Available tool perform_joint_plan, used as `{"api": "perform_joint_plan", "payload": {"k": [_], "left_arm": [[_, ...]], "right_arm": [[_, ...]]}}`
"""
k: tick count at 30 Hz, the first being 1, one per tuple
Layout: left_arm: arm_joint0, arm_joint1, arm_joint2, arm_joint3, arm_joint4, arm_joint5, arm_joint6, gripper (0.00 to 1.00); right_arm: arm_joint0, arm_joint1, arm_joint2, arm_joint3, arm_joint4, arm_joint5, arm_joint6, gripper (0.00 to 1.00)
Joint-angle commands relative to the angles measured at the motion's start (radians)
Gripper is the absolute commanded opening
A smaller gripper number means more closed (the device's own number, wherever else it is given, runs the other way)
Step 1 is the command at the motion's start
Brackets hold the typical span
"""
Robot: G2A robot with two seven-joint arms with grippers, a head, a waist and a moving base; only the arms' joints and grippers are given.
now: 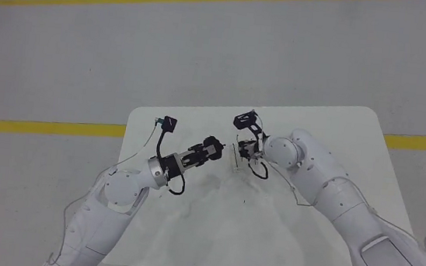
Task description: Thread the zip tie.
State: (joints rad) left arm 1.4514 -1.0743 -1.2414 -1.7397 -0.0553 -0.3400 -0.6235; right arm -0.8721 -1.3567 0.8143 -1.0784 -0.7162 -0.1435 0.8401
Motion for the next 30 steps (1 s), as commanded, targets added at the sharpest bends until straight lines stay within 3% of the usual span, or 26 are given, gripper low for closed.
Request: {"api": "perform_joint_plan", "payload": {"k": [1, 11, 17, 30], "left_arm": [[0.000, 0.000, 0.000, 0.000, 0.000, 0.000, 0.000, 0.00], [0.000, 0.000, 0.000, 0.000, 0.000, 0.000, 0.000, 0.00], [0.000, 0.000, 0.000, 0.000, 0.000, 0.000, 0.000, 0.00], [0.000, 0.000, 0.000, 0.000, 0.000, 0.000, 0.000, 0.00]], "right_arm": [[-0.042, 0.020, 0.052, -0.067, 0.009, -0.020, -0.005, 0.00], [-0.268, 0.101, 0.305, -0.359, 0.137, -0.197, -0.046, 0.00], [-0.351, 0.128, 0.343, -0.499, 0.212, -0.197, -0.132, 0.00], [-0.354, 0.130, 0.344, -0.504, 0.215, -0.197, -0.137, 0.00]]}}
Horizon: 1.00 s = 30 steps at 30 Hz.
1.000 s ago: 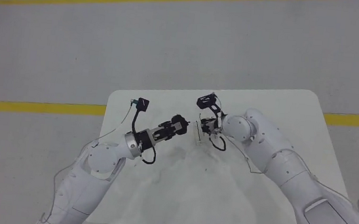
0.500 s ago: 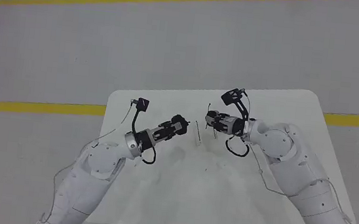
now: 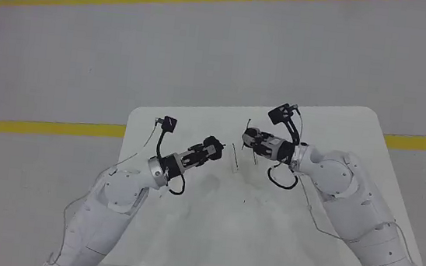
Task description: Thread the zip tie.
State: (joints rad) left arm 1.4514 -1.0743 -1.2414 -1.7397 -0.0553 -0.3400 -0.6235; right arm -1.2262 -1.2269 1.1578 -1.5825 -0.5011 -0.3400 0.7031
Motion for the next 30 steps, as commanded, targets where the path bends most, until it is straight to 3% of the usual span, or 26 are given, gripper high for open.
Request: {"api": "perform_joint_plan", "payload": {"k": [1, 5, 7, 13, 20, 23, 30], "left_arm": [[0.000, 0.000, 0.000, 0.000, 0.000, 0.000, 0.000, 0.00], [0.000, 0.000, 0.000, 0.000, 0.000, 0.000, 0.000, 0.00], [0.001, 0.000, 0.001, 0.002, 0.000, 0.004, 0.010, 0.00], [0.016, -0.003, 0.013, 0.007, 0.061, 0.000, 0.116, 0.00], [0.028, -0.007, 0.042, 0.001, 0.118, 0.000, 0.189, 0.00], [0.032, -0.007, 0.045, 0.004, 0.121, 0.000, 0.206, 0.00], [0.036, -0.007, 0.044, 0.003, 0.126, 0.000, 0.213, 0.00]], "right_arm": [[0.000, 0.000, 0.000, 0.000, 0.000, 0.000, 0.000, 0.00], [0.000, 0.000, 0.000, 0.000, 0.000, 0.000, 0.000, 0.00], [-0.007, 0.002, -0.004, -0.030, -0.064, 0.000, -0.046, 0.00], [-0.076, 0.024, -0.039, -0.145, -0.247, 0.000, -0.240, 0.00], [-0.128, 0.054, -0.074, -0.170, -0.317, 0.000, -0.454, 0.00], [-0.122, 0.070, -0.103, -0.180, -0.325, 0.000, -0.497, 0.00], [-0.122, 0.070, -0.103, -0.180, -0.325, 0.000, -0.497, 0.00]]}}
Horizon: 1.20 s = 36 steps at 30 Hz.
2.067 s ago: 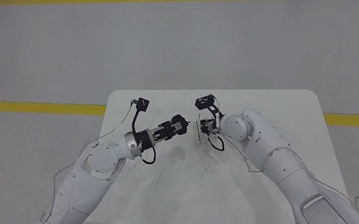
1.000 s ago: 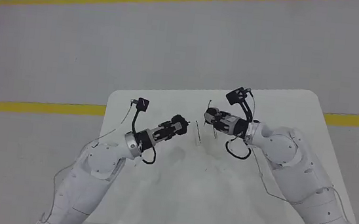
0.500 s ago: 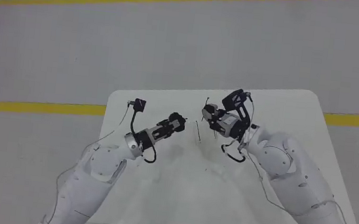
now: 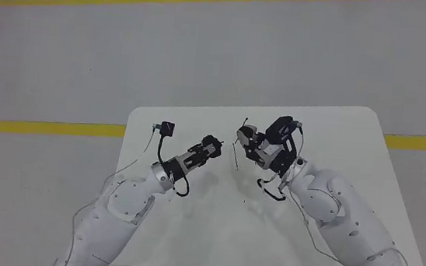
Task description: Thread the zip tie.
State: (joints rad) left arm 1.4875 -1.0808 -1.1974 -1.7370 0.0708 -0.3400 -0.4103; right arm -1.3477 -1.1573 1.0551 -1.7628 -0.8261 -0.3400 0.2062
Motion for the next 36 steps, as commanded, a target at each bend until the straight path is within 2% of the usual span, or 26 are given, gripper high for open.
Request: {"api": "perform_joint_plan", "payload": {"k": [1, 6, 8, 10, 16, 23, 26, 36], "left_arm": [[0.000, 0.000, 0.000, 0.000, 0.000, 0.000, 0.000, 0.00], [0.000, 0.000, 0.000, 0.000, 0.000, 0.000, 0.000, 0.00], [0.000, 0.000, 0.000, 0.001, -0.001, 0.003, 0.005, 0.00], [-0.002, -0.003, -0.001, 0.002, 0.008, 0.020, 0.047, 0.00], [-0.001, -0.008, 0.012, 0.007, -0.017, 0.030, 0.095, 0.00], [-0.001, -0.012, 0.022, 0.012, -0.028, 0.021, 0.119, 0.00], [0.004, -0.013, 0.021, 0.011, -0.025, 0.020, 0.130, 0.00], [0.005, -0.013, 0.021, 0.011, -0.025, 0.020, 0.130, 0.00]], "right_arm": [[0.000, 0.000, 0.000, 0.000, 0.000, 0.000, 0.000, 0.00], [0.000, 0.000, 0.002, -0.005, -0.021, 0.003, -0.016, 0.00], [-0.015, -0.001, -0.007, -0.010, -0.060, 0.000, -0.075, 0.00], [-0.031, -0.002, -0.016, -0.014, -0.131, 0.000, -0.162, 0.00], [-0.073, -0.012, -0.049, 0.018, -0.215, 0.026, -0.346, 0.00], [-0.060, -0.030, -0.091, 0.080, -0.269, 0.051, -0.503, 0.00], [-0.043, -0.040, -0.113, 0.115, -0.271, 0.041, -0.554, 0.00], [-0.041, -0.041, -0.114, 0.120, -0.271, 0.039, -0.559, 0.00]]}}
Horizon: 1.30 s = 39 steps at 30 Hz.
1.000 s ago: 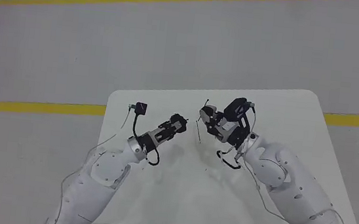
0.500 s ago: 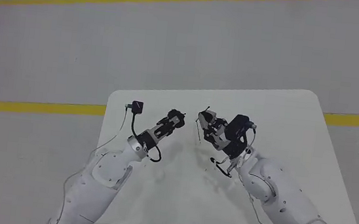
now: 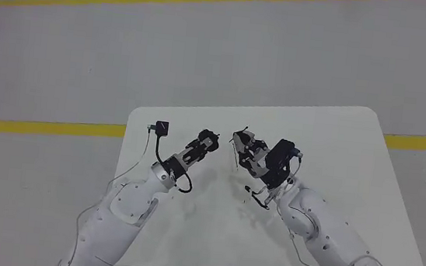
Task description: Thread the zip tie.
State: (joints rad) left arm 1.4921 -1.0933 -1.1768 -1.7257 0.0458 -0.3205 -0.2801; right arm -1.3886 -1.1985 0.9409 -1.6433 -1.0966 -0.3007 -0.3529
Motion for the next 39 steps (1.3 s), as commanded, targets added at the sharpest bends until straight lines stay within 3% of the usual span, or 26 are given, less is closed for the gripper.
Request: {"api": "perform_joint_plan", "payload": {"k": [1, 26, 39], "left_arm": [[0.000, 0.000, 0.000, 0.000, 0.000, 0.000, 0.000, 0.00], [0.000, 0.000, 0.000, 0.000, 0.000, 0.000, 0.000, 0.00], [0.000, 0.000, 0.000, 0.000, 0.000, 0.000, 0.000, 0.00]], "right_arm": [[0.000, 0.000, 0.000, 0.000, 0.000, 0.000, 0.000, 0.00], [-0.002, -0.001, -0.001, -0.001, 0.001, 0.008, 0.006, 0.00], [0.068, -0.047, -0.074, 0.081, 0.057, 0.047, -0.022, 0.00]]}}
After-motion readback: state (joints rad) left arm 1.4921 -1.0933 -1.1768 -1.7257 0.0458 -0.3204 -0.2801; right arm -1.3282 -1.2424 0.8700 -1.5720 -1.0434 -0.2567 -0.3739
